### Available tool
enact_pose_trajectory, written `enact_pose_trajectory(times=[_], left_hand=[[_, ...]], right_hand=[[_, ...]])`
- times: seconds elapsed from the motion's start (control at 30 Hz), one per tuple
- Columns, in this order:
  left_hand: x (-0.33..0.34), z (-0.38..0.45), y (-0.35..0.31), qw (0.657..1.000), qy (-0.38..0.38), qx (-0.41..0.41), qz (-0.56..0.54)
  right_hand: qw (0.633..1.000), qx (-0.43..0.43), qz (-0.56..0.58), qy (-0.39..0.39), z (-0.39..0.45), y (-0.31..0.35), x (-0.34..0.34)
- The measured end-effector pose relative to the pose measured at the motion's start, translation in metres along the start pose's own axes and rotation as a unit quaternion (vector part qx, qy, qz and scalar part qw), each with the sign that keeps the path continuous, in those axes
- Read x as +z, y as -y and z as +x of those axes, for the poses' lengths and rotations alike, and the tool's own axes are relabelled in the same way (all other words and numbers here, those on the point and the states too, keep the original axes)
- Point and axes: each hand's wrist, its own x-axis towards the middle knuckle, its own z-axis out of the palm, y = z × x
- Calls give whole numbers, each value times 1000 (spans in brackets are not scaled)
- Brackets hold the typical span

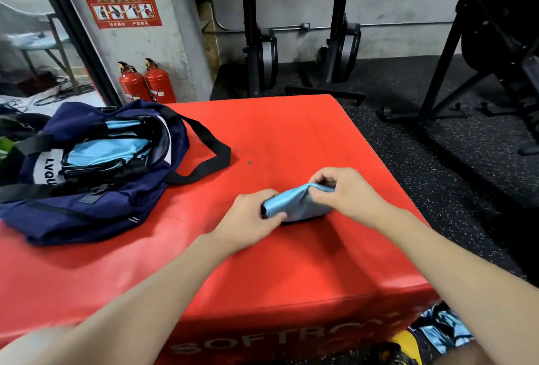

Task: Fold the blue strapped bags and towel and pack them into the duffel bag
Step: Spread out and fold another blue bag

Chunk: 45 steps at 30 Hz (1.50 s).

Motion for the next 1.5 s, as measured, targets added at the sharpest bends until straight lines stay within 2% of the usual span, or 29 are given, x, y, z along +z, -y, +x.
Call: enact_pose_trajectory(times=[0.07,0.13,0.23,0.3,0.4,0.53,0.6,0.73,0.77,0.83,0.9,0.97,1.2,1.4,1.5], left_hand=[[-5,4,-10,988,-63,-56,-129],[-11,10,-18,954,-62,-97,-278],[-16,10,-27,906,-69,-150,-389],[-17,9,-27,880,-75,-182,-432],[-20,4,-21,864,-89,-210,-450],[-29,-6,-10,839,-121,-246,-470],[-36,-11,-6,838,-114,-265,-464],[-55,-27,-1,863,2,-279,-421],[-60,-31,2,869,6,-271,-414],[-66,-38,7,868,-40,-277,-409],[-75,-47,14,871,-121,-284,-382],[-88,-59,20,882,-184,-274,-337],[-146,-98,40,913,-344,-172,-133],[-206,-107,70,879,-423,-194,-99],[-239,-95,87,883,-425,-187,-68]], right_hand=[[996,12,84,-19,6,5,-7],[980,35,191,-47,8,11,-12],[935,133,328,-23,4,16,-13],[904,197,377,39,1,12,-8],[876,230,408,113,-4,4,4],[880,255,367,161,-5,8,21],[886,250,360,149,-4,13,30],[900,239,357,70,2,34,45],[903,237,355,44,4,41,49],[906,230,355,-21,7,48,58],[915,200,341,-81,9,57,72],[929,159,317,-104,11,69,88],[967,-4,254,-30,34,118,144],[963,-13,269,-16,86,173,202],[962,-25,270,-41,122,201,226]])
